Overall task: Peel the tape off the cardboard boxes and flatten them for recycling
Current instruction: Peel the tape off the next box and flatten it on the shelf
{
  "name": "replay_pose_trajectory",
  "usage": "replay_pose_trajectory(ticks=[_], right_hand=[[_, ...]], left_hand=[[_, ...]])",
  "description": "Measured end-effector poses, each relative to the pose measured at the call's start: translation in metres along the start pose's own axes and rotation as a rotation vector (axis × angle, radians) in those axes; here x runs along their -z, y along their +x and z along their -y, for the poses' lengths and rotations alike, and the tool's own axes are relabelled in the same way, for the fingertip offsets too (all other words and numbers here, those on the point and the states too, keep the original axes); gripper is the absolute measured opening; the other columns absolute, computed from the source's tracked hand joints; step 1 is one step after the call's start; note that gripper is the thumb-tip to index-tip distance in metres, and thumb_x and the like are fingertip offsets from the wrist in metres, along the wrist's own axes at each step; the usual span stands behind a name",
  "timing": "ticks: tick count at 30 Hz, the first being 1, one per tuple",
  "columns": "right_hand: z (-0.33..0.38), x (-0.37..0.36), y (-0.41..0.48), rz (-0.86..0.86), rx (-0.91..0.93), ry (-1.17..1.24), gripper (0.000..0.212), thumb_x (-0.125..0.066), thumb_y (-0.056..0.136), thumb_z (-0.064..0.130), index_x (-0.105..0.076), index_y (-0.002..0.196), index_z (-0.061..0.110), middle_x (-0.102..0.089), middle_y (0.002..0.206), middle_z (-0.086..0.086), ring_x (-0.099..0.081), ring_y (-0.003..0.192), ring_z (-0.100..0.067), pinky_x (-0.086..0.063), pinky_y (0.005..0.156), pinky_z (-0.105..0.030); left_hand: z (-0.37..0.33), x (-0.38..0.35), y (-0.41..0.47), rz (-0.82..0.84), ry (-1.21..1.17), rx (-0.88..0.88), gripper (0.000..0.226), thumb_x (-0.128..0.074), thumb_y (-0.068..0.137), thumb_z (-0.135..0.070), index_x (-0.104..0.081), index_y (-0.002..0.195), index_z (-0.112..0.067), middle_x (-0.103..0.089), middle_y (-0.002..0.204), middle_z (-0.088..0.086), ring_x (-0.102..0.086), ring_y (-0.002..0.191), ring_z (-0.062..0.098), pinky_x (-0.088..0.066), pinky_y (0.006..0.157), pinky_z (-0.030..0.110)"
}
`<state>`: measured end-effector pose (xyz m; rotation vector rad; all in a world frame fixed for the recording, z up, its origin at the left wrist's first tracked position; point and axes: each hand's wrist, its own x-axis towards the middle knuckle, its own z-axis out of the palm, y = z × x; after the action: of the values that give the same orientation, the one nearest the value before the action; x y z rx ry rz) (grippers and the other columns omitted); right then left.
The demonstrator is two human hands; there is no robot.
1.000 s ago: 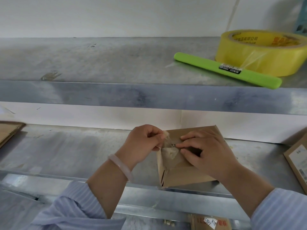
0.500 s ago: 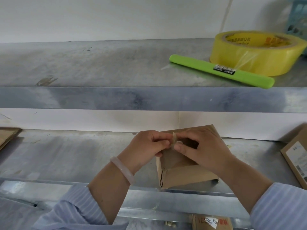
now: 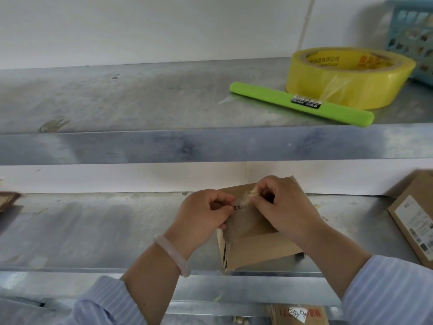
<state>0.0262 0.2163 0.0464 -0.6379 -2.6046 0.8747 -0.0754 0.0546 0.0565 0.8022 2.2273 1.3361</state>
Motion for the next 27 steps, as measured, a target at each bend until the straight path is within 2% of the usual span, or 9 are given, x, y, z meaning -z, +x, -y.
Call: replay_pose_trajectory(ticks=[5, 7, 9, 12, 15, 19, 21, 23, 27], right_hand=[[0.000, 0.002, -0.004, -0.156, -0.037, 0.024, 0.016, -0.066, 0.084, 0.030, -0.054, 0.075, 0.036, -0.055, 0.071, 0.020, -0.055, 0.076, 0.005, -0.037, 0.056, -0.007], [0.004, -0.002, -0.010, -0.251, 0.047, -0.064, 0.016, -0.068, 0.081, 0.025, -0.056, 0.079, 0.035, -0.051, 0.069, 0.021, -0.054, 0.064, -0.001, -0.039, 0.056, -0.007], [0.006, -0.005, -0.015, -0.296, 0.185, -0.142, 0.016, -0.073, 0.078, 0.019, -0.063, 0.087, 0.027, -0.057, 0.071, 0.017, -0.055, 0.068, -0.003, -0.048, 0.061, -0.018], [0.005, -0.005, -0.016, -0.186, 0.304, -0.197, 0.009, -0.068, 0.083, 0.031, -0.073, 0.090, 0.027, -0.068, 0.085, 0.013, -0.060, 0.084, -0.009, -0.050, 0.081, -0.029], [0.006, -0.001, -0.015, -0.037, 0.242, -0.141, 0.038, -0.044, 0.090, 0.056, -0.073, 0.093, 0.032, -0.066, 0.089, 0.018, -0.056, 0.087, -0.001, -0.043, 0.089, -0.023], [0.005, -0.002, -0.010, -0.031, 0.124, -0.109, 0.031, -0.056, 0.089, 0.048, -0.063, 0.117, 0.037, -0.063, 0.094, 0.020, -0.053, 0.093, 0.000, -0.043, 0.092, -0.023], [0.006, -0.004, -0.008, -0.020, 0.080, -0.163, 0.027, -0.062, 0.087, 0.045, -0.063, 0.112, 0.036, -0.060, 0.095, 0.020, -0.050, 0.092, -0.001, -0.042, 0.090, -0.023], [0.012, -0.005, -0.008, -0.012, 0.088, -0.215, 0.008, -0.064, 0.087, 0.043, -0.061, 0.090, 0.037, -0.056, 0.086, 0.020, -0.047, 0.083, 0.000, -0.039, 0.081, -0.020], [0.012, 0.002, -0.011, -0.015, 0.071, -0.227, 0.016, -0.061, 0.089, 0.032, -0.048, 0.080, 0.033, -0.049, 0.076, 0.018, -0.046, 0.070, 0.001, -0.032, 0.060, -0.012]], left_hand=[[0.002, -0.011, -0.006, -0.025, 0.407, -0.275, 0.025, -0.068, 0.086, -0.033, -0.071, 0.111, -0.033, -0.051, 0.093, -0.025, -0.053, 0.085, -0.007, -0.033, 0.074, -0.003], [0.005, -0.015, -0.008, -0.034, 0.429, -0.321, 0.029, -0.067, 0.086, -0.036, -0.070, 0.114, -0.029, -0.045, 0.094, -0.026, -0.049, 0.087, -0.008, -0.030, 0.077, -0.004], [0.008, -0.017, -0.011, -0.055, 0.439, -0.350, 0.029, -0.065, 0.087, -0.037, -0.071, 0.114, -0.027, -0.047, 0.096, -0.023, -0.047, 0.089, -0.005, -0.030, 0.079, -0.002], [0.012, -0.017, -0.012, -0.101, 0.532, -0.403, 0.027, -0.060, 0.088, -0.041, -0.073, 0.109, -0.029, -0.057, 0.103, -0.015, -0.043, 0.096, 0.004, -0.028, 0.085, 0.008], [0.016, -0.016, -0.012, -0.099, 0.597, -0.401, 0.031, -0.053, 0.089, -0.047, -0.072, 0.109, -0.034, -0.061, 0.115, -0.014, -0.046, 0.109, 0.011, -0.032, 0.096, 0.020], [0.019, -0.018, -0.012, -0.143, 0.557, -0.389, 0.037, -0.061, 0.086, -0.046, -0.068, 0.116, -0.025, -0.062, 0.120, -0.012, -0.048, 0.114, 0.010, -0.031, 0.101, 0.020], [0.021, -0.017, -0.011, -0.123, 0.570, -0.378, 0.044, -0.060, 0.086, -0.047, -0.065, 0.122, -0.023, -0.059, 0.127, -0.011, -0.045, 0.120, 0.009, -0.027, 0.104, 0.019], [0.021, -0.016, -0.010, -0.088, 0.598, -0.370, 0.048, -0.054, 0.087, -0.052, -0.063, 0.126, -0.026, -0.055, 0.133, -0.014, -0.042, 0.124, 0.008, -0.028, 0.107, 0.022], [0.019, -0.014, -0.008, -0.071, 0.643, -0.357, 0.048, -0.051, 0.089, -0.054, -0.060, 0.130, -0.030, -0.051, 0.137, -0.017, -0.039, 0.126, 0.007, -0.032, 0.109, 0.029]])
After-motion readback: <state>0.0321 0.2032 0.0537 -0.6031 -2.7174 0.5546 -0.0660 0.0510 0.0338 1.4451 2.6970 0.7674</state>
